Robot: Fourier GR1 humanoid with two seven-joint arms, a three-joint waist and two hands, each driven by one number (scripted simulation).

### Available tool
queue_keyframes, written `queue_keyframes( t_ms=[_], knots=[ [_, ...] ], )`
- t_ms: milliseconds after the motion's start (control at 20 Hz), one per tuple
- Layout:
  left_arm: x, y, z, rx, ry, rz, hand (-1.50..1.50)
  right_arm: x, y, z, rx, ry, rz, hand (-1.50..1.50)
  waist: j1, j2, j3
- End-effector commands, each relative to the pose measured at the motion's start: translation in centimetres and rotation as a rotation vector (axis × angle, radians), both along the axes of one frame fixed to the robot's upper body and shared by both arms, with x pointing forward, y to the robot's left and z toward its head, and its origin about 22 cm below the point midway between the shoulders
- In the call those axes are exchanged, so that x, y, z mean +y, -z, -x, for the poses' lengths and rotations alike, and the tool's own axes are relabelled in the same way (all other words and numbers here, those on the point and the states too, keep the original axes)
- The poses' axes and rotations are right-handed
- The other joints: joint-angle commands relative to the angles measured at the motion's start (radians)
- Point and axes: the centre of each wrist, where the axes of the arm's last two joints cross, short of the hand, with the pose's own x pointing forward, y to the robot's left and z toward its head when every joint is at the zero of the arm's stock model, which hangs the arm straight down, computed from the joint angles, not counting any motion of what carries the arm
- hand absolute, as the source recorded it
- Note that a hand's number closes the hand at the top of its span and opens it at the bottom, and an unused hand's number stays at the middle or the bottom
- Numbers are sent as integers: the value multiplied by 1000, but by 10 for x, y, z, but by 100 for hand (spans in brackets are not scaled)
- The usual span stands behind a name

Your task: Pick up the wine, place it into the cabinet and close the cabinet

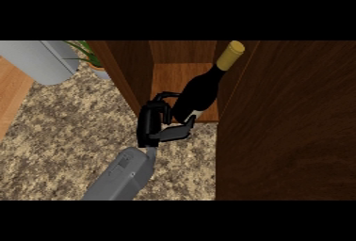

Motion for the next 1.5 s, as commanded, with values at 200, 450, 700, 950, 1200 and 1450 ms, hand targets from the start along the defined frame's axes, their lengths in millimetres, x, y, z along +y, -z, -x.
queue_keyframes(
  t_ms=[200,450,700,950,1200,1450],
  knots=[
    [8,18,0,15,-20,68,150,-13,9,3,-2,-4,-2,-150,1,0,0],
    [12,16,-25,13,-17,127,150,-3,0,-6,12,3,1,-150,-3,1,0],
    [7,32,-19,39,10,127,150,2,-10,-3,20,-20,2,-150,-12,2,0],
    [11,28,-39,46,22,133,150,2,6,-18,4,-20,-9,-150,-17,5,0],
    [1,0,-59,54,11,143,150,-10,6,-11,24,-38,-10,-150,-18,4,0],
    [3,-9,-71,52,14,161,150,4,35,-7,24,-32,-3,-150,-13,4,0]
  ],
)
